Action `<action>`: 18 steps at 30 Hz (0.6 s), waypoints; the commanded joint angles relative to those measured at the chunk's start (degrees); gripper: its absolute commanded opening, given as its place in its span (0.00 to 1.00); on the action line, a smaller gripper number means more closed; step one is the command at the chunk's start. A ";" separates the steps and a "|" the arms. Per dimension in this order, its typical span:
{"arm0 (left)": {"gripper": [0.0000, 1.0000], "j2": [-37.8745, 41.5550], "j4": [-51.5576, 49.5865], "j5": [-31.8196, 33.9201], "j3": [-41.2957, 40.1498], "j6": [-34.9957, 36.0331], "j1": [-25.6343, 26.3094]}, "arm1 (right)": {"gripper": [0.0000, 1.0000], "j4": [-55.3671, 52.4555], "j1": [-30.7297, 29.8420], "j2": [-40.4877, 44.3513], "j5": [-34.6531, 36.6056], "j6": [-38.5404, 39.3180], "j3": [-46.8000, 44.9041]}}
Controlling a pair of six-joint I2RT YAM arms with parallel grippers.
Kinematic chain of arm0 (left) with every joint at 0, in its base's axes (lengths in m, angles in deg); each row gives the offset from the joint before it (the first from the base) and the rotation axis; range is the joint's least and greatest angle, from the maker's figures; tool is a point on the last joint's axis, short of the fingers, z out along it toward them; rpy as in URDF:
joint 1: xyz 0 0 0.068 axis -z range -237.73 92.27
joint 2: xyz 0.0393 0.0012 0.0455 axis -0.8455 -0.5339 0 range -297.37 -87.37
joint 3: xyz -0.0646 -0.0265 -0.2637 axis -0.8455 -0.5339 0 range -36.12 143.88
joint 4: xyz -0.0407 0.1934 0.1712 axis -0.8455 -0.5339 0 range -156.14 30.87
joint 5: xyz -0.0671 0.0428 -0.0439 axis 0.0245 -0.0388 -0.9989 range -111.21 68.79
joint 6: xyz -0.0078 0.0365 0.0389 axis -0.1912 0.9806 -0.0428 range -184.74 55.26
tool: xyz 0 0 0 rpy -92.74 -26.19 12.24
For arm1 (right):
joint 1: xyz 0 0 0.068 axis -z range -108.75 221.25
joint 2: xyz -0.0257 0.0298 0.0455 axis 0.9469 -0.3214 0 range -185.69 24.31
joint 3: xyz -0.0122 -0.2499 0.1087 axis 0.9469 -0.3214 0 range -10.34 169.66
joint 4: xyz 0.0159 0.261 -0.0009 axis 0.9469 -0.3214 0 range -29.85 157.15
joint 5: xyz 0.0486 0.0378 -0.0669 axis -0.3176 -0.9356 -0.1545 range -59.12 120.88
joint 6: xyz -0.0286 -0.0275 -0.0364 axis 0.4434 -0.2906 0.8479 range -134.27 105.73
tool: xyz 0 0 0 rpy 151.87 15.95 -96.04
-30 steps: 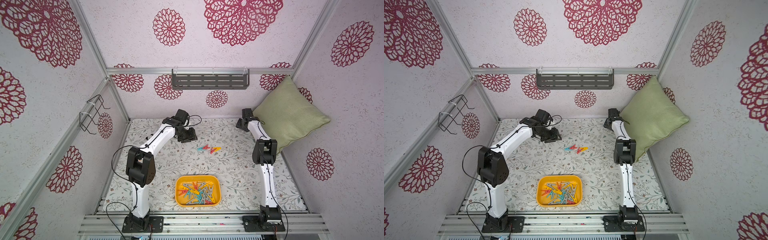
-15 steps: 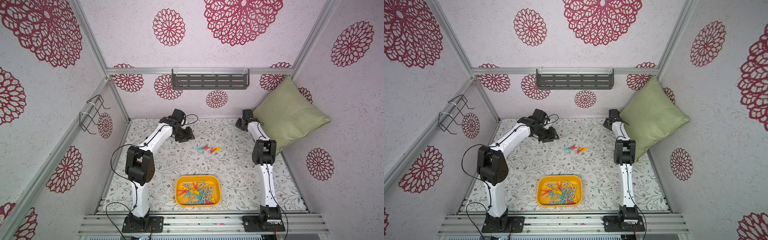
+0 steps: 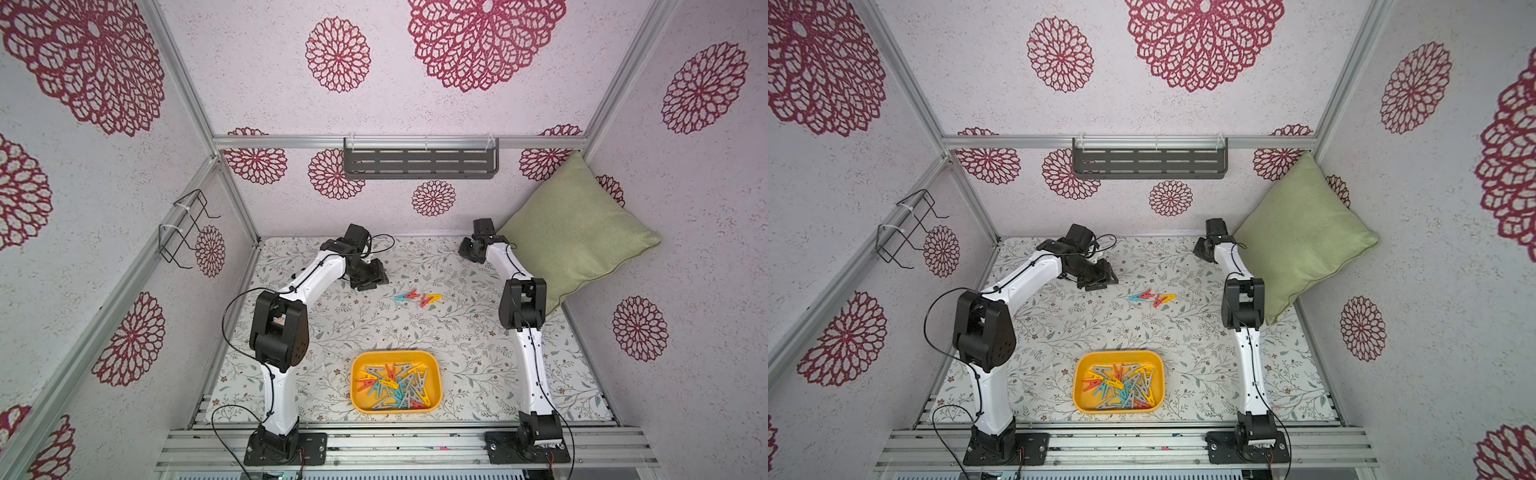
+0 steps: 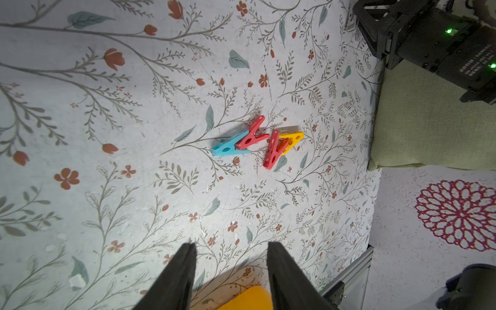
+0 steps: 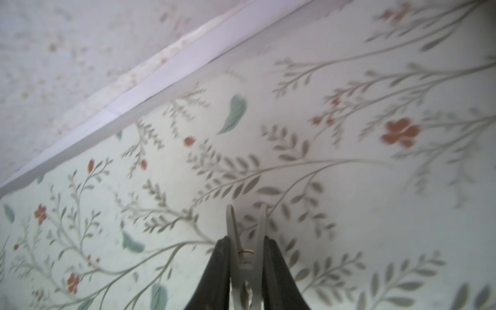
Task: Put the clothespins into the storage box
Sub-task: Pick up the clothespin from the center of the board.
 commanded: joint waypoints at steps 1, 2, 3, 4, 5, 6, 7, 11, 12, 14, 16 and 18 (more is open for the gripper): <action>0.50 5.25 3.02 1.11 -1.62 -2.74 -1.24 | 0.16 -2.42 -4.82 10.06 -3.74 2.94 -2.68; 0.50 5.81 3.20 1.18 -2.51 -3.38 -1.54 | 0.16 -2.58 -6.22 11.81 -4.33 3.90 -4.59; 0.50 6.30 3.58 1.23 -3.34 -3.98 -1.84 | 0.16 -2.56 -7.41 13.59 -4.73 4.64 -6.53; 0.50 6.96 3.99 1.33 -4.56 -4.70 -2.09 | 0.16 -2.16 -8.99 15.79 -5.35 5.55 -9.28; 0.50 7.72 4.51 1.50 -6.12 -5.42 -2.48 | 0.15 -1.44 -10.61 18.12 -6.29 6.22 -12.37; 0.50 8.34 4.87 1.51 -7.21 -6.04 -2.76 | 0.15 -0.66 -11.98 20.17 -7.22 6.84 -15.15; 0.50 9.10 5.24 1.53 -8.64 -6.76 -3.19 | 0.15 0.28 -13.54 22.89 -8.14 7.33 -18.74; 0.50 12.44 6.54 1.85 -14.11 -9.51 -4.88 | 0.15 5.03 -18.97 33.58 -11.27 7.81 -33.79; 0.50 13.07 6.76 1.84 -15.20 -10.00 -5.28 | 0.15 6.29 -20.09 35.83 -12.07 7.71 -37.18; 0.50 14.68 7.17 1.86 -17.47 -10.88 -5.95 | 0.15 8.52 -22.42 41.13 -13.50 7.72 -44.83; 0.50 16.25 7.39 1.83 -19.48 -11.46 -6.45 | 0.15 9.78 -24.94 45.40 -14.33 8.39 -50.88; 0.51 17.95 8.34 1.55 -21.93 -12.26 -7.03 | 0.15 10.75 -27.50 49.50 -15.27 9.24 -56.40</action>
